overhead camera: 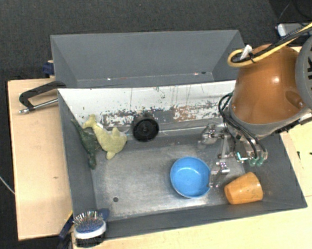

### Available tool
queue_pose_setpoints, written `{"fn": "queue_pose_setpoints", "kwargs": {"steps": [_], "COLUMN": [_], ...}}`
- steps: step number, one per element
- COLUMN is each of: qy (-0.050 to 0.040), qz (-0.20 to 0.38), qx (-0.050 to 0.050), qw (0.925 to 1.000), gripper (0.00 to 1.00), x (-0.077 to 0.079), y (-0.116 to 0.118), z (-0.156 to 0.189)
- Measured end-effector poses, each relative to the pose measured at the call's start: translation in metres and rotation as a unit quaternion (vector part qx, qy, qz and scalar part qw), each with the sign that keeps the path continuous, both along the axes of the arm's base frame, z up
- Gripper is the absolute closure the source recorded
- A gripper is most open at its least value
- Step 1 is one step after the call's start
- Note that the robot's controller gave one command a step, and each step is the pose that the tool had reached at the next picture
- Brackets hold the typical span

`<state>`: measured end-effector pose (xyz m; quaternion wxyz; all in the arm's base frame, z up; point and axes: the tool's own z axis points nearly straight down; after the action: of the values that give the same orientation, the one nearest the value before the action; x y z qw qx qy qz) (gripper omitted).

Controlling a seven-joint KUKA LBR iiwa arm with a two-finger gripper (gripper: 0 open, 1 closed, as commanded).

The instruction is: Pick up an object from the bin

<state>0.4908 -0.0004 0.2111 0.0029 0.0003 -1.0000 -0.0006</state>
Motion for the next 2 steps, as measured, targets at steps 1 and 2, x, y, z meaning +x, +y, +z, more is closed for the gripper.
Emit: {"fn": "queue_pose_setpoints", "kwargs": {"steps": [1, 2], "qy": [-0.0092, -0.004], "qz": [0.068, 0.141], "qx": [0.0, 0.006], "qw": [0.9977, 0.9899], "gripper": [0.0, 0.0], "x": [0.024, 0.061], "y": [0.016, -0.004], "z": [-0.117, -0.127]}}
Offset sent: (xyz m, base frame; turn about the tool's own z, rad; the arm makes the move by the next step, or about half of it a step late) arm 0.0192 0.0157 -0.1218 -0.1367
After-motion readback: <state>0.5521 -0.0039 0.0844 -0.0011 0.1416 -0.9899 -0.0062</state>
